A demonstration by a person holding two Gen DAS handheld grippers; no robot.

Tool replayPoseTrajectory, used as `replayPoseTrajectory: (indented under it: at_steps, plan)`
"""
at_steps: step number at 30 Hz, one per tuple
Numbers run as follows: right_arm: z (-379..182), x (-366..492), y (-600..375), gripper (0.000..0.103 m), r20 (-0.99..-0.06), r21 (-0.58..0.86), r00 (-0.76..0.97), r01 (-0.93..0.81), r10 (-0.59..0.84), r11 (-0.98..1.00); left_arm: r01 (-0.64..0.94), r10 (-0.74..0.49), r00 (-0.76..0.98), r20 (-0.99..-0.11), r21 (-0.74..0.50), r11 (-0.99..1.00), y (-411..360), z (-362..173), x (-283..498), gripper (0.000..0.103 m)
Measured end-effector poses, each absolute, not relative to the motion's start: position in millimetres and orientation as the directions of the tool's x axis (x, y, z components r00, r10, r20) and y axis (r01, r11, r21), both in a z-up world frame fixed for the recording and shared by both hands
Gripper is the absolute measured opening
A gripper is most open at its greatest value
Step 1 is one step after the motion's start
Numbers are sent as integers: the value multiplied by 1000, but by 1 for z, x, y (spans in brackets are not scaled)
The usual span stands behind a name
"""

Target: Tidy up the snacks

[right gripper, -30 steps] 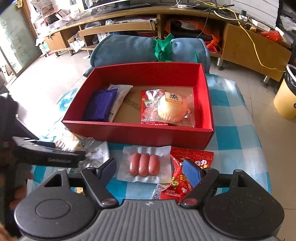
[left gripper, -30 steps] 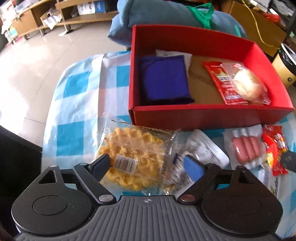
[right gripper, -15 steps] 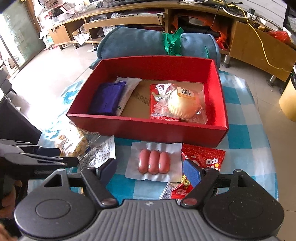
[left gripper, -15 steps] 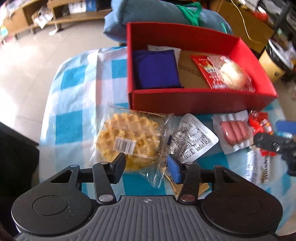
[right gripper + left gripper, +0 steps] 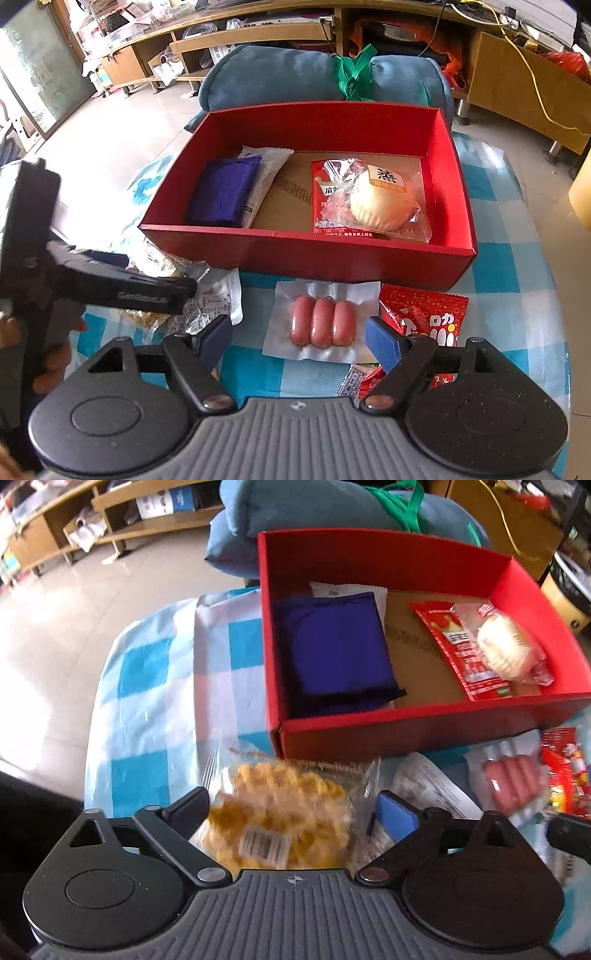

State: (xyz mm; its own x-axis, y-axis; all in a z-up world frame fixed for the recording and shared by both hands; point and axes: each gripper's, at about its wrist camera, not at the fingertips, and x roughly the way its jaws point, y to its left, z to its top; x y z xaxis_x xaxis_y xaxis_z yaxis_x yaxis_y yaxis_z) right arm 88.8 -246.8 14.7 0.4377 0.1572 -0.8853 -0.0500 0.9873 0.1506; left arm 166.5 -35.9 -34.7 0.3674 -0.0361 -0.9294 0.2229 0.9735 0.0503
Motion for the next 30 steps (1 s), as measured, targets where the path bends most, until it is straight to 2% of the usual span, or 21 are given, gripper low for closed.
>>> replayPoseTrajectory:
  at_steps: [4,8,14,19,21,26,30]
  plan:
    - [13,88,-245,73,-887,153,431,-59,163,986,195,-43,314,-949,20,981,-24,-53,179,103]
    - [13,91,-248,73,-887,144,436,-52,152,988,176,-39,303,-952,16,984,-15,-46,163,92]
    - [11,91,-238,73,-891,146,424,-71,162,987,156,-66,273,-960,-23,987,3,-33,127,84]
    - [1,91,-224,73,-895,225,379,-75,236,972,104,-110,285,-952,-84,991,26,-23,104,76]
    - [-6,93,-219,73,-897,275,347,-54,276,960,106,-114,283,-952,-87,991,27,-21,94,76]
    - [-23,100,-203,74,-888,356,316,14,334,934,141,-96,272,-958,-59,988,22,-30,87,87]
    - [-36,108,-193,74,-881,396,324,107,345,912,146,-104,258,-961,-68,987,22,-39,85,91]
